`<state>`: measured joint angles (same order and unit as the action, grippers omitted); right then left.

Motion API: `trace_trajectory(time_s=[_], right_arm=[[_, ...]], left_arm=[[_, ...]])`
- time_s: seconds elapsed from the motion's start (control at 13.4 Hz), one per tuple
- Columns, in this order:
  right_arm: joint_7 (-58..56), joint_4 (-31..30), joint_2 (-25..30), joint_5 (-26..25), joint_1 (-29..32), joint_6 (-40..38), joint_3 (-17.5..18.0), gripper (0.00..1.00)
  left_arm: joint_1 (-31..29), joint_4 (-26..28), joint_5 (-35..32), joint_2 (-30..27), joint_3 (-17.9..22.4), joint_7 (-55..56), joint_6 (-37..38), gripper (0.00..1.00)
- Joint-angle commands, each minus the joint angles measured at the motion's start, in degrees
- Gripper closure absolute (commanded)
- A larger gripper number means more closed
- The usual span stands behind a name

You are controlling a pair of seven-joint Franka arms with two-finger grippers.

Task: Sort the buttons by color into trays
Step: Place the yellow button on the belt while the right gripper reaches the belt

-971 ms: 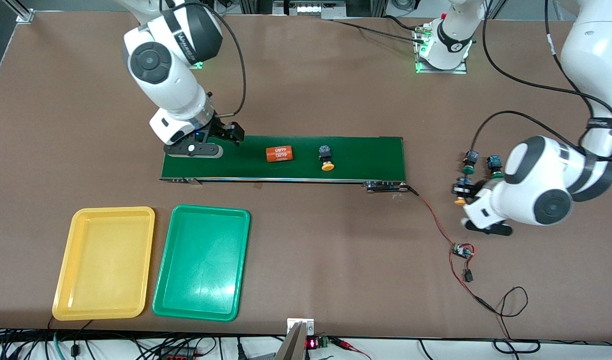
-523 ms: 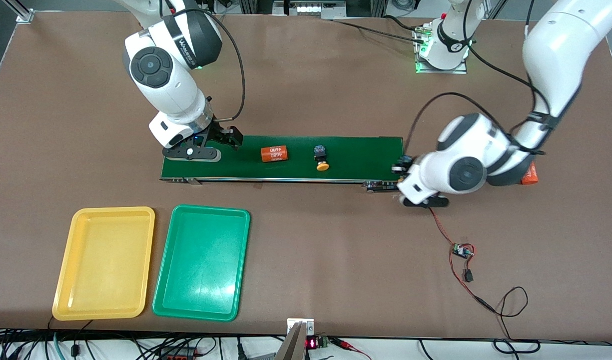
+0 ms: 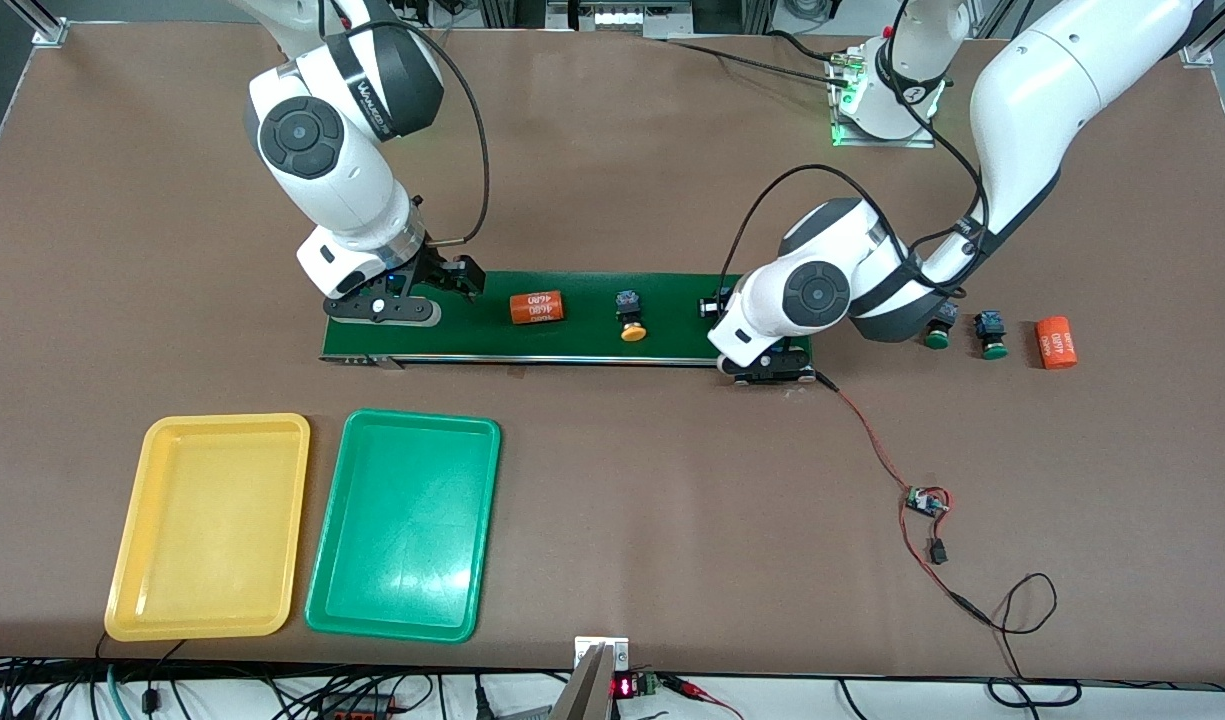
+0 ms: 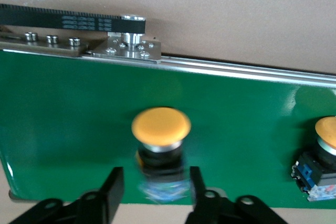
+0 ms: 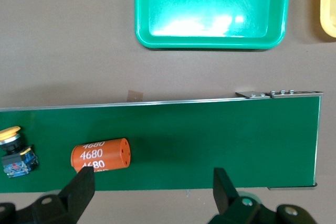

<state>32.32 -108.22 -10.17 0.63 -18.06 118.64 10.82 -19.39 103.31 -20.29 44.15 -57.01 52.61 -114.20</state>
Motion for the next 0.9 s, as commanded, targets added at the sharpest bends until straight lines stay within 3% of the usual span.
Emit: trace_trajectory(time_s=[0.0,0.15,0.3,0.52,0.82], right_arm=[[0.82,-0.84,0.24,-0.89,0.57,0.71,0.43,0.00],[2.83,-2.86,0.33,-0.89,-0.05,2.90,1.48,0.00],[7.65,-3.57,-0.02,-1.76,-0.14,4.31,4.38,0.00],[13.55,-3.48,-1.43,-3.96,-0.14,6.86,8.33,0.00],[20.94,-3.31,-5.81,-7.91,-3.99,11.60,9.31,0.00]], left_arm=[[-2.14,-2.48,0.26,-0.99,0.05,0.04,1.08,0.00],[-3.37,-8.26,-0.71,-0.82,0.58,-0.23,6.50,0.00],[-3.29,-14.07,-3.07,-0.82,4.87,-0.40,11.52,0.00],[-3.55,-14.98,-9.39,-0.91,8.48,-1.10,12.24,0.00],[-6.26,-14.19,-13.02,-0.82,12.89,-20.22,16.99,0.00]])
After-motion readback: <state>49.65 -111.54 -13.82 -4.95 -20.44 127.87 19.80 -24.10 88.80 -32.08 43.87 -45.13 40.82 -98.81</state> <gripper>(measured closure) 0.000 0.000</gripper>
